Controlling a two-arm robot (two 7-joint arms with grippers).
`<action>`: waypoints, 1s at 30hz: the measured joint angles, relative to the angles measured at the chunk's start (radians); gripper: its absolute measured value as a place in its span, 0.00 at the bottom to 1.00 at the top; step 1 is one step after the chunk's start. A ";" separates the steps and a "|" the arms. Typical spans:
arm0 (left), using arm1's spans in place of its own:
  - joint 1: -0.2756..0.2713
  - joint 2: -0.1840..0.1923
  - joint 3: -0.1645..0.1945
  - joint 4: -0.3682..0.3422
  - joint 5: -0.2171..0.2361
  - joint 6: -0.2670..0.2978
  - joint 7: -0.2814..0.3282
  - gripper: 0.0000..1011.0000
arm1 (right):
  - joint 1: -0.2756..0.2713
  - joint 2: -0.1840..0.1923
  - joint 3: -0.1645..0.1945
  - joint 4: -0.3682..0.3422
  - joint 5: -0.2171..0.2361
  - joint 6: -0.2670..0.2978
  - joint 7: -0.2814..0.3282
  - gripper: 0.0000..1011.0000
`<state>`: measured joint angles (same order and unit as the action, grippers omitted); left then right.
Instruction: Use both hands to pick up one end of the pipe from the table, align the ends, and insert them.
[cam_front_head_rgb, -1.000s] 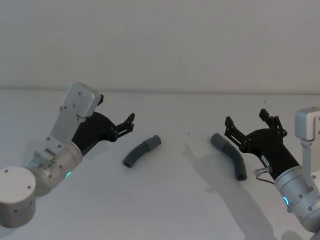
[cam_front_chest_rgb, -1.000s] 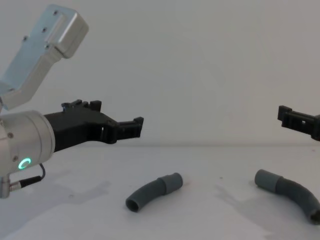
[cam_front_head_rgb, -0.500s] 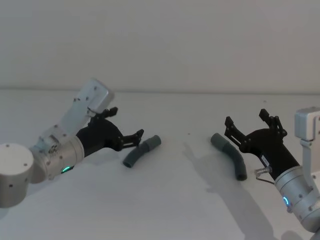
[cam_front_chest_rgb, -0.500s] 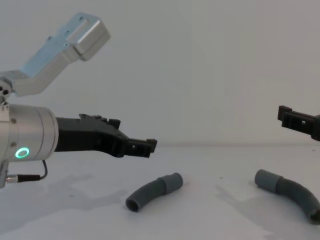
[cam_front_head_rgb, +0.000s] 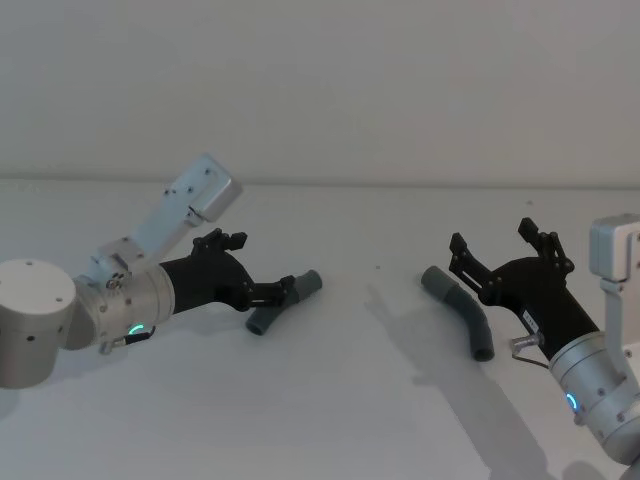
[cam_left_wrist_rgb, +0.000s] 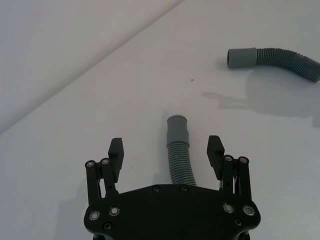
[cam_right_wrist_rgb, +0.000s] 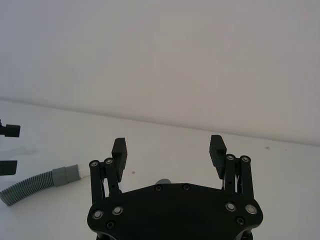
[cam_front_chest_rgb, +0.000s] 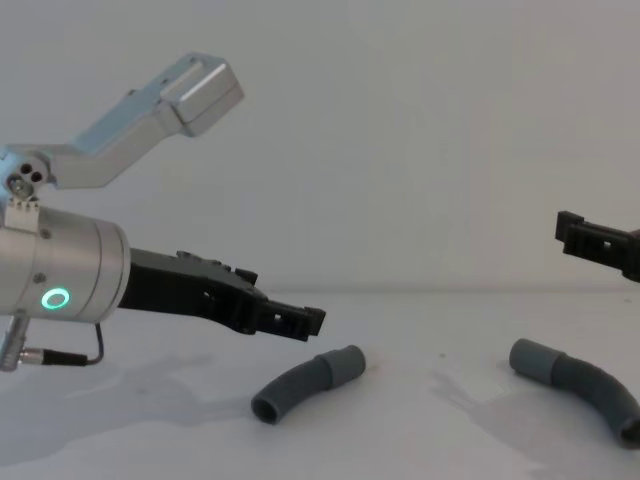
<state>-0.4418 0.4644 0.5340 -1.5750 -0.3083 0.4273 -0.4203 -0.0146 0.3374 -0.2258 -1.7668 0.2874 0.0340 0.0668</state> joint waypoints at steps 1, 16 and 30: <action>-0.004 -0.003 0.001 0.007 -0.002 0.006 -0.004 0.99 | 0.000 0.000 0.000 0.000 0.000 0.000 0.000 0.99; -0.036 -0.049 0.015 0.076 -0.009 0.043 -0.023 0.99 | 0.000 0.000 0.000 0.000 0.000 0.000 0.000 0.99; -0.076 -0.077 0.045 0.130 0.017 0.067 -0.048 0.99 | 0.000 0.000 0.000 0.000 0.000 0.000 0.000 0.99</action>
<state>-0.5181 0.3878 0.5792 -1.4454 -0.2913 0.4941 -0.4679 -0.0146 0.3375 -0.2258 -1.7668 0.2874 0.0340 0.0668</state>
